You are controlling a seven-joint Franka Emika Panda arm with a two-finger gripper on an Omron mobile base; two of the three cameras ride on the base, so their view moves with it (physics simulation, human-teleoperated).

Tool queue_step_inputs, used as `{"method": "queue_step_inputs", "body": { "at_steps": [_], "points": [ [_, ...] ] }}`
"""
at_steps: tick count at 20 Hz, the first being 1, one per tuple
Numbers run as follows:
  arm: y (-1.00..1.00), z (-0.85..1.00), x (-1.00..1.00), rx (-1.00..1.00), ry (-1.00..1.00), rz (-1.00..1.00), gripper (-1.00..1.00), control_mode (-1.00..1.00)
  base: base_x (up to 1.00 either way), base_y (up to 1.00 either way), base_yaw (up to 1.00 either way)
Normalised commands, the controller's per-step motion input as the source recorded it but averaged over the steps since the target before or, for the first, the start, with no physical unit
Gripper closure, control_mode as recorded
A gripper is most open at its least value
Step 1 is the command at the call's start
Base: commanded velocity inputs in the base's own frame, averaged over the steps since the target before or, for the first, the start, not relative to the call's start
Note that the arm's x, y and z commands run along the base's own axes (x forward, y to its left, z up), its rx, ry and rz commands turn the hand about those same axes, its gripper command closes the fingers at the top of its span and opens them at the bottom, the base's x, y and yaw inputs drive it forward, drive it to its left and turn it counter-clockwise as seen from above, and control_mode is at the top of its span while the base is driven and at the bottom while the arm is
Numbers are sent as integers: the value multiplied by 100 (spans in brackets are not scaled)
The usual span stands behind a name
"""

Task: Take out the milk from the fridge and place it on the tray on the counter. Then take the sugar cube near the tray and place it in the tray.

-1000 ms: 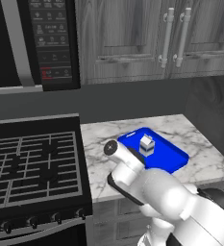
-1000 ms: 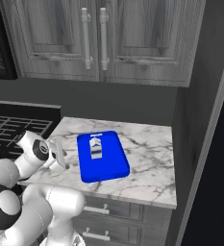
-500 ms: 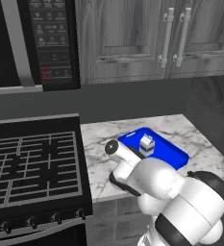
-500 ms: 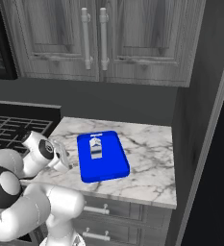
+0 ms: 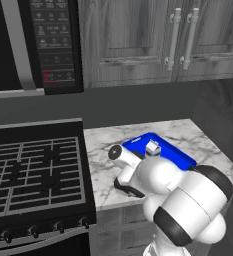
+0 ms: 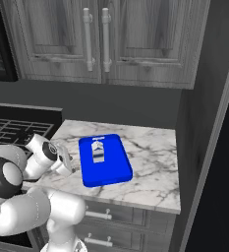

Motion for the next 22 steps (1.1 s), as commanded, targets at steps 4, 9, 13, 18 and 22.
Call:
{"method": "queue_step_inputs", "body": {
  "at_steps": [4,9,13,18,22],
  "points": [
    [-8,-6,3,0,0,0,-100,-100,0,0,0],
    [-17,-10,0,0,0,0,-100,-100,0,0,0],
    [-6,-14,10,0,1,0,-100,-100,0,0,0],
    [0,-24,13,0,0,0,-100,-100,0,0,0],
    [0,-24,15,0,1,0,-100,-100,0,0,0]
  ]
}}
